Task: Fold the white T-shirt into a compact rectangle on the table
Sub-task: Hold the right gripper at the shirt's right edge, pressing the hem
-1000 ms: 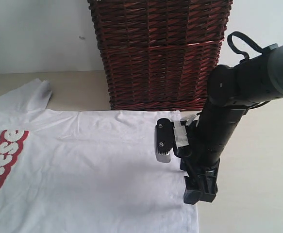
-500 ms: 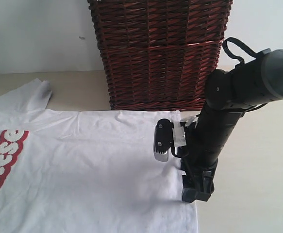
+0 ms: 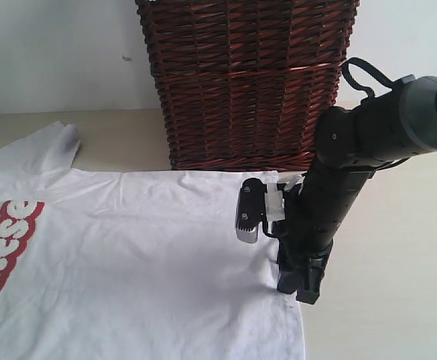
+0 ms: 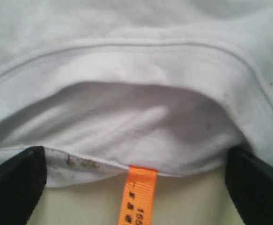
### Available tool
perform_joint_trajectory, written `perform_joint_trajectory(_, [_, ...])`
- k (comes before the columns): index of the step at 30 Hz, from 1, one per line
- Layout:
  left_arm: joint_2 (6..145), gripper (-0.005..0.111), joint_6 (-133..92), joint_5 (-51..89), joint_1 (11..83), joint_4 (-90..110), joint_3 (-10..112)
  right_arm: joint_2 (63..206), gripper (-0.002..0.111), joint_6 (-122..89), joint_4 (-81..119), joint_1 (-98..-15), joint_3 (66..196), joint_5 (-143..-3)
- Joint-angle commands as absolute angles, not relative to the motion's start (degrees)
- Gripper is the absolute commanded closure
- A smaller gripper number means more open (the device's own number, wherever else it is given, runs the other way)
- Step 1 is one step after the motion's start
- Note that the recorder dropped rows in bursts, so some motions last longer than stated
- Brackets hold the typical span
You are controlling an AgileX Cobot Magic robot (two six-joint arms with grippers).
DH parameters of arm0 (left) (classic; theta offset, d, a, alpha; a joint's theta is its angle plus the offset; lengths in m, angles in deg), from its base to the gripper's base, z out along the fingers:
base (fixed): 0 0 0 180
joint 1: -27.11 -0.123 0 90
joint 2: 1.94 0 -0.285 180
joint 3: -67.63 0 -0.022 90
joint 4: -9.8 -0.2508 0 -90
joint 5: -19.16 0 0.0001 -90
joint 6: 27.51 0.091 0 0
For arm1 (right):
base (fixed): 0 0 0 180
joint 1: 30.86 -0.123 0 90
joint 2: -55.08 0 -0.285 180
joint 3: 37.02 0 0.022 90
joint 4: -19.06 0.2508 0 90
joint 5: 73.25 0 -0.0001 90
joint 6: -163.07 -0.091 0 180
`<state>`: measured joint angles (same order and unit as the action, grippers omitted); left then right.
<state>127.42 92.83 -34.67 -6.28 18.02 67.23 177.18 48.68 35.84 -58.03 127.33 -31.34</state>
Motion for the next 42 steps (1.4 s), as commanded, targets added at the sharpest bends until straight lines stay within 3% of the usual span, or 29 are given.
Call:
perform_joint_trajectory(1, [129.46,0.002,92.31,-34.54,-6.06,19.38,66.54,178.18,0.04,46.62,33.0,-58.2,126.16,-28.87])
perform_joint_trajectory(4, [129.46,0.002,92.31,-34.54,-6.06,19.46,66.54,174.83,0.027,42.3,30.54,-58.2,126.16,-29.55])
perform_joint_trajectory(7, [129.46,0.002,92.31,-34.54,-6.06,19.46,66.54,172.01,0.023,39.98,31.62,-58.2,126.16,-29.65])
perform_joint_trajectory(35, [129.46,0.002,92.31,-34.54,-6.06,23.06,66.54,177.34,0.023,45.76,34.33,-58.44,126.05,-31.25])
perform_joint_trajectory(42, [129.46,0.002,92.31,-34.54,-6.06,23.5,66.54,174.73,0.023,42.87,25.5,-62.17,126.19,-32.82])
